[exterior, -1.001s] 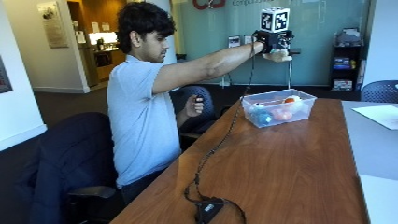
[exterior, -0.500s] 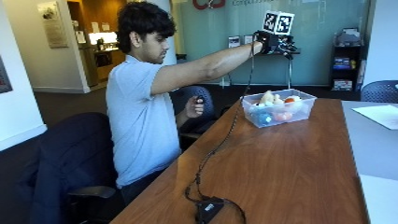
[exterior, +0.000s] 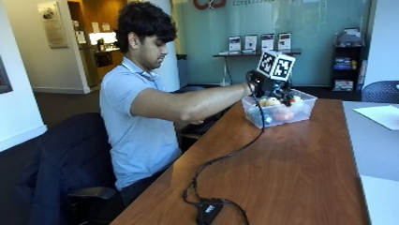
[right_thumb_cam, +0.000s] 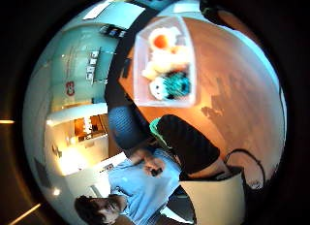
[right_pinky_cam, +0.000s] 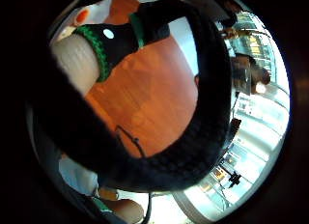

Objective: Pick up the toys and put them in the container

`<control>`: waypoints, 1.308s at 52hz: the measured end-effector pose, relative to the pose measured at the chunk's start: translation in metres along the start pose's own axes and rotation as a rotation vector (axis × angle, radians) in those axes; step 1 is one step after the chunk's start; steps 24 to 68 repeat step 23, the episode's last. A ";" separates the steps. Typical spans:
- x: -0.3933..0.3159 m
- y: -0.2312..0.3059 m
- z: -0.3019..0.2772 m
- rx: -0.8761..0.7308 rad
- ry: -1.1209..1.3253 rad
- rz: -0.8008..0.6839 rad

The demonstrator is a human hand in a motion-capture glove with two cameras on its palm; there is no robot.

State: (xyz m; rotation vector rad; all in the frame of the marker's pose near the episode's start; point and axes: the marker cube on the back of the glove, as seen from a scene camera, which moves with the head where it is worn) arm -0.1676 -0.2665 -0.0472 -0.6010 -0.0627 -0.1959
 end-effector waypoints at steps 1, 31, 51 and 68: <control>0.007 0.004 0.006 -0.005 -0.003 0.006; 0.112 0.073 0.120 0.102 -0.187 0.065; 0.112 0.073 0.120 0.102 -0.187 0.065; 0.112 0.073 0.120 0.102 -0.187 0.065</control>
